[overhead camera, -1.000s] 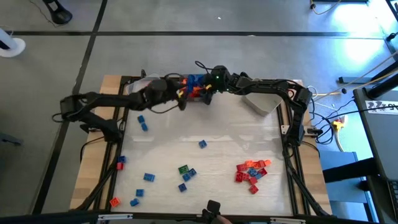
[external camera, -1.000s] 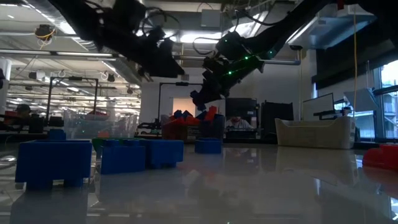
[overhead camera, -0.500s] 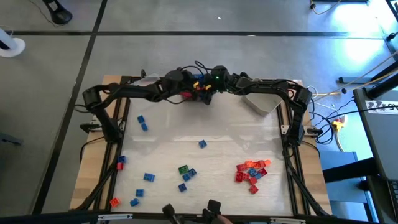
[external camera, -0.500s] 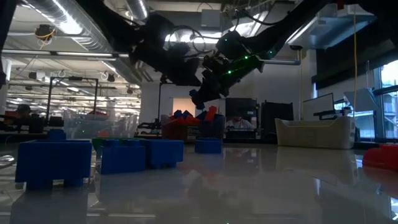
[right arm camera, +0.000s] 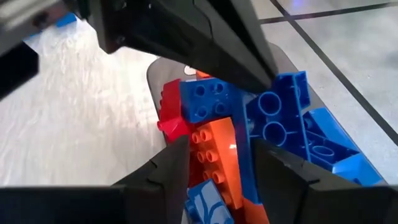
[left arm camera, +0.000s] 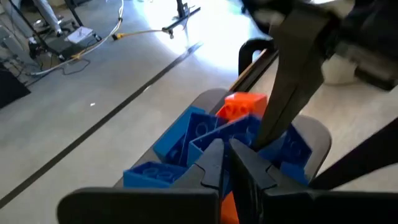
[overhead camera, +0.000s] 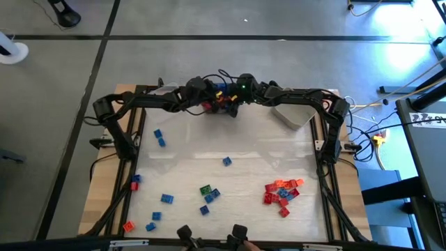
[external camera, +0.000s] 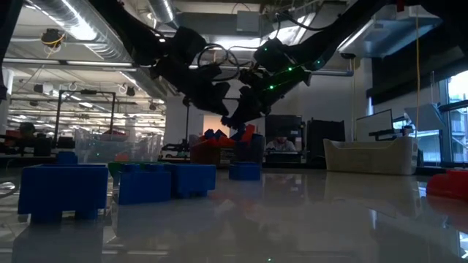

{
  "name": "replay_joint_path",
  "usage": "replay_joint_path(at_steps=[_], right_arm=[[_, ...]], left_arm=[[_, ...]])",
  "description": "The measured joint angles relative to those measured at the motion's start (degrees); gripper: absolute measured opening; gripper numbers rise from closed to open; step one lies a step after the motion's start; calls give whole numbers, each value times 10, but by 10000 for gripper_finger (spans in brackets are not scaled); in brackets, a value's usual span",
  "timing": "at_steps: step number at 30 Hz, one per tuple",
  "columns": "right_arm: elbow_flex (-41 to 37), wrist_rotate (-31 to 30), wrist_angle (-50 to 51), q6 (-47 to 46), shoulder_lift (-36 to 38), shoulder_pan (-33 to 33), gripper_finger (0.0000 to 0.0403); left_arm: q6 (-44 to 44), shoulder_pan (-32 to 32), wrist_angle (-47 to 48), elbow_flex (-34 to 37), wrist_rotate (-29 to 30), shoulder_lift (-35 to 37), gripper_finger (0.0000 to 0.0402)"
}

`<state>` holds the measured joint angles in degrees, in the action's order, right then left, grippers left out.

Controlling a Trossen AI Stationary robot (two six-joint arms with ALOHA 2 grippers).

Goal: Sort blocks by size

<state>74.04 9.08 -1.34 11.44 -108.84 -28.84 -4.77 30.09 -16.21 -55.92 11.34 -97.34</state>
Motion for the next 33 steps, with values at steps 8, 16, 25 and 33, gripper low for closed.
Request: replay_joint_path(at_steps=[8,16,25,33], right_arm=[[0,2,-5,1,0,0,166],[0,-21,-5,6,0,0,166],[1,-24,69,8,79,20,166],[1,-21,261,8,171,121,166]], left_arm=[[-13,0,44,1,0,0,10],[-12,-4,57,1,0,13,10],[-16,-75,159,1,-1,131,10],[10,-214,316,2,-2,205,10]])
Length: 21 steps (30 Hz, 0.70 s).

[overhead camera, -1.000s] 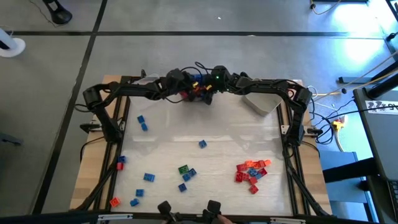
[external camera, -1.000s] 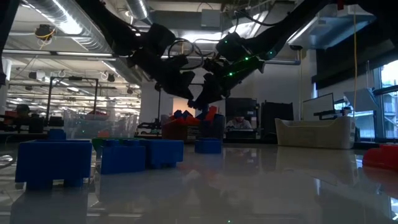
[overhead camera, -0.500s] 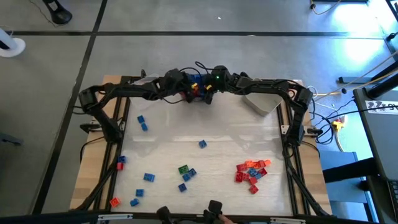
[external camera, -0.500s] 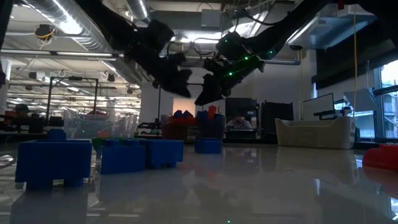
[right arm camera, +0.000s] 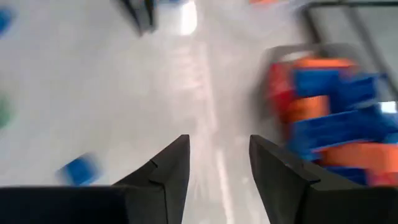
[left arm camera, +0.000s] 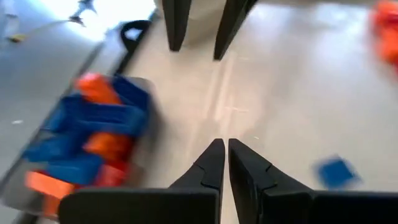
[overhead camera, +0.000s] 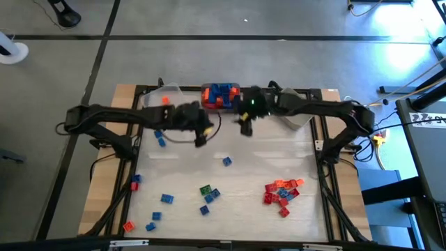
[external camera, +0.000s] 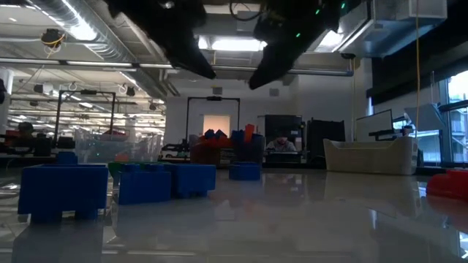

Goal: Sort blocks by size

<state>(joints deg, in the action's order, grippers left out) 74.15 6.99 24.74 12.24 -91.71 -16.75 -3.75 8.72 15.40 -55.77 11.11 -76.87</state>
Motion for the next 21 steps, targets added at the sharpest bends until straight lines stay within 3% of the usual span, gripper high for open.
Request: replay_joint_path(at_steps=[5,11,17,21], right_arm=[[-2,-25,95,-16,8,92,166],[-55,-44,91,-45,9,176,166],[-132,-45,-6,-95,10,235,166],[-202,-45,-156,-112,10,266,166]], left_arm=[[74,-98,81,0,13,8,10],[164,-217,122,3,93,8,10],[189,-330,18,66,122,9,10],[184,-387,-75,116,129,9,10]])
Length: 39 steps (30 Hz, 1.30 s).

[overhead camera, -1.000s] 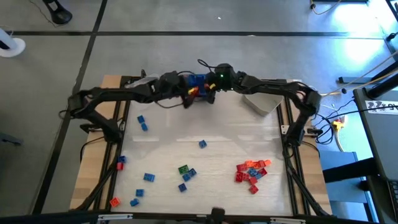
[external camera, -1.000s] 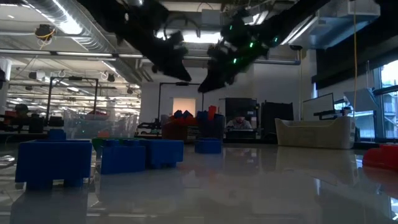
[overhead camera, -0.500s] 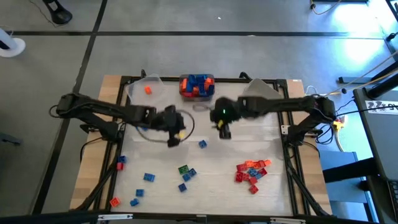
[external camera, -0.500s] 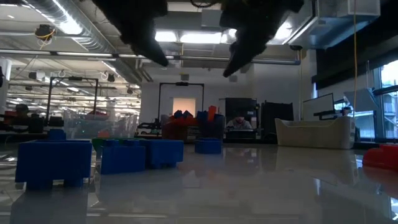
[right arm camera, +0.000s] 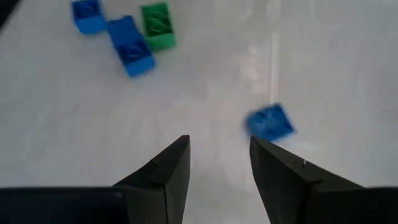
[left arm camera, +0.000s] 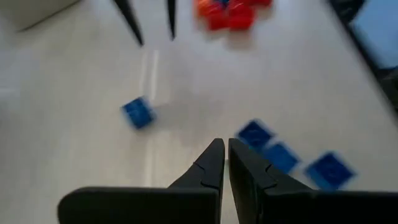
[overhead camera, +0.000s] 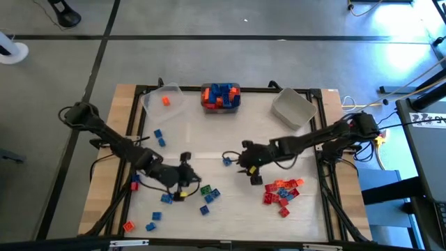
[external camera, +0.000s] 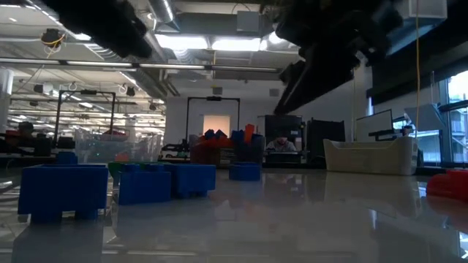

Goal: Sort blocks by size

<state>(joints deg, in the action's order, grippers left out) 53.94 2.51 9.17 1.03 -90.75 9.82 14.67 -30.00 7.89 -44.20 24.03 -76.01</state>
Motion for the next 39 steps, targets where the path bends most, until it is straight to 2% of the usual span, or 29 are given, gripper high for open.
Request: replay_joint_path(at_steps=[2,6,12,15,20,23,28,33,39], right_arm=[[-28,-9,-60,-10,0,13,166],[-60,-39,-179,-35,-1,40,166],[-69,-50,-239,-41,-3,72,166],[-69,-55,-255,-39,-3,81,166],[-69,-60,-262,-37,-3,83,166],[-69,-61,-261,-36,-3,82,166],[-69,-62,-261,-26,-3,82,166],[-69,-62,-261,-26,-3,82,166],[-69,-62,-260,-37,-3,82,166]], left_arm=[[19,-17,-44,17,-1,0,10],[64,-29,-63,25,0,0,10],[51,-21,-102,25,0,0,25],[50,-11,-102,23,-12,0,67],[36,-7,-99,22,-21,0,167],[48,-7,-70,8,-53,0,221],[141,-31,58,-34,-117,0,270],[276,-94,144,-39,-144,0,272],[483,-169,176,-39,-151,0,265]])
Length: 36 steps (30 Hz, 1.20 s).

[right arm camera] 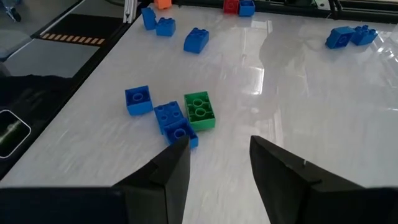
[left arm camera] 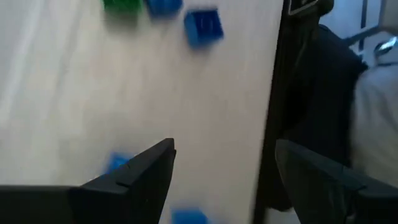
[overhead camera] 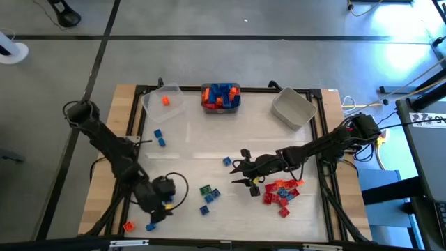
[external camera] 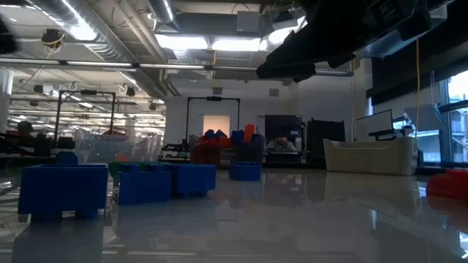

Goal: Sort blocks by size

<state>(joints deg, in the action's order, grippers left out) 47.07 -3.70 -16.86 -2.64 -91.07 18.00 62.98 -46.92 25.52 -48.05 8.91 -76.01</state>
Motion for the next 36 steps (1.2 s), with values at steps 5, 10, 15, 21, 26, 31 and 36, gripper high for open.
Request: replay_joint_path(at_steps=[5,10,15,21,26,31,36], right_arm=[[0,0,0,-2,0,0,166],[0,0,5,-3,0,0,166],[0,0,5,-2,0,0,166],[0,0,5,-2,0,0,166],[0,0,5,-1,0,0,166],[0,0,5,-1,0,0,166],[0,0,5,-1,0,0,166]], left_arm=[[153,-63,10,0,-9,-17,265],[178,-95,-38,0,-12,-70,264],[144,-96,-17,-8,-25,-109,264],[135,-106,1,-9,-30,-119,264],[135,-121,45,-10,-24,-119,264],[125,-125,47,-5,-5,-126,264],[100,-125,27,-3,-23,-167,264]])
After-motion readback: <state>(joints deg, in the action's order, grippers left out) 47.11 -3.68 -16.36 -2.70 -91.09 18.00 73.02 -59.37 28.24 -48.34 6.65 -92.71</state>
